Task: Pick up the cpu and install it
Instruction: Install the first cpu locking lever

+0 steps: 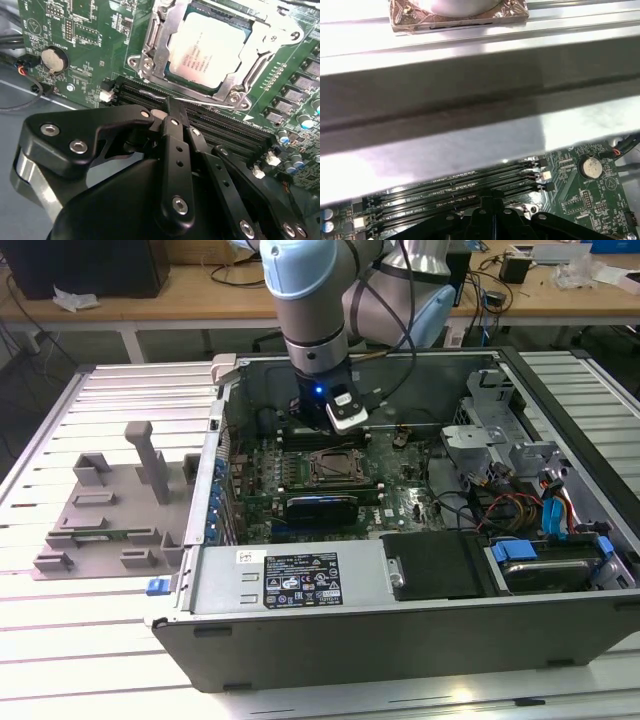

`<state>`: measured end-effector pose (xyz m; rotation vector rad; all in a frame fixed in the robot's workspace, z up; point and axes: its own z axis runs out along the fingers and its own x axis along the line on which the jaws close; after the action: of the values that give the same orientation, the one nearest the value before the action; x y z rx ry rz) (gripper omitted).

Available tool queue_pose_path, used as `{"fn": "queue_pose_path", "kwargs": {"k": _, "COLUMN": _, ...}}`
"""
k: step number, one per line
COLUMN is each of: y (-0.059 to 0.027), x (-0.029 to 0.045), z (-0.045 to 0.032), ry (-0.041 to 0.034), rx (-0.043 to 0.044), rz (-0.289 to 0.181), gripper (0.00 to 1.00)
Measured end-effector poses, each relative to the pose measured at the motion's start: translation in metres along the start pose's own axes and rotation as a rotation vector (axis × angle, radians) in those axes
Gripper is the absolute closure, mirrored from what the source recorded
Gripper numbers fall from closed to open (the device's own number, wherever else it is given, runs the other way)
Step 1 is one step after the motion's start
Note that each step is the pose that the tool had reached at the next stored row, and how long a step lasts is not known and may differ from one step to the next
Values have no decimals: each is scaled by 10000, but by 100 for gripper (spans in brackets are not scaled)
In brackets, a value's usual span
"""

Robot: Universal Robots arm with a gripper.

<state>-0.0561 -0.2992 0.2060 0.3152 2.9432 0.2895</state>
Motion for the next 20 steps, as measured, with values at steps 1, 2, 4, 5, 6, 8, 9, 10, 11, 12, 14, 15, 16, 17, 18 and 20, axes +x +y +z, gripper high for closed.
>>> {"fn": "queue_pose_path", "kwargs": {"k": 1, "y": -2, "x": 12, "z": 2, "ry": -44, "rx": 1, "rz": 17, "gripper": 89}}
{"fn": "queue_pose_path", "kwargs": {"k": 2, "y": -3, "x": 16, "z": 2, "ry": -72, "rx": 3, "rz": 24, "gripper": 89}}
{"fn": "queue_pose_path", "kwargs": {"k": 4, "y": -13, "x": 46, "z": 12, "ry": -262, "rx": 37, "rz": 75, "gripper": 89}}
{"fn": "queue_pose_path", "kwargs": {"k": 5, "y": -13, "x": 48, "z": 13, "ry": -284, "rx": 33, "rz": 79, "gripper": 89}}
{"fn": "queue_pose_path", "kwargs": {"k": 6, "y": -14, "x": 51, "z": 16, "ry": -291, "rx": 32, "rz": 80, "gripper": 89}}
{"fn": "queue_pose_path", "kwargs": {"k": 8, "y": -24, "x": 57, "z": 59, "ry": -336, "rx": 81, "rz": 63, "gripper": 89}}
{"fn": "queue_pose_path", "kwargs": {"k": 9, "y": -33, "x": 58, "z": 70, "ry": -337, "rx": 97, "rz": 62, "gripper": 89}}
{"fn": "queue_pose_path", "kwargs": {"k": 10, "y": -40, "x": 58, "z": 80, "ry": -341, "rx": 98, "rz": 67, "gripper": 89}}
{"fn": "queue_pose_path", "kwargs": {"k": 11, "y": -47, "x": 43, "z": 86, "ry": -347, "rx": 107, "rz": 94, "gripper": 89}}
{"fn": "queue_pose_path", "kwargs": {"k": 12, "y": -46, "x": 3, "z": 94, "ry": -347, "rx": 107, "rz": 105, "gripper": 89}}
{"fn": "queue_pose_path", "kwargs": {"k": 14, "y": -42, "x": -36, "z": 100, "ry": -341, "rx": 113, "rz": 105, "gripper": 89}}
{"fn": "queue_pose_path", "kwargs": {"k": 15, "y": -41, "x": -42, "z": 101, "ry": -341, "rx": 112, "rz": 104, "gripper": 89}}
{"fn": "queue_pose_path", "kwargs": {"k": 16, "y": -41, "x": -42, "z": 101, "ry": -341, "rx": 112, "rz": 105, "gripper": 89}}
{"fn": "queue_pose_path", "kwargs": {"k": 17, "y": -40, "x": -42, "z": 102, "ry": -341, "rx": 108, "rz": 107, "gripper": 89}}
{"fn": "queue_pose_path", "kwargs": {"k": 18, "y": -40, "x": -43, "z": 102, "ry": -335, "rx": 83, "rz": 112, "gripper": 89}}
{"fn": "queue_pose_path", "kwargs": {"k": 20, "y": -40, "x": -42, "z": 102, "ry": -322, "rx": 18, "rz": 125, "gripper": 89}}
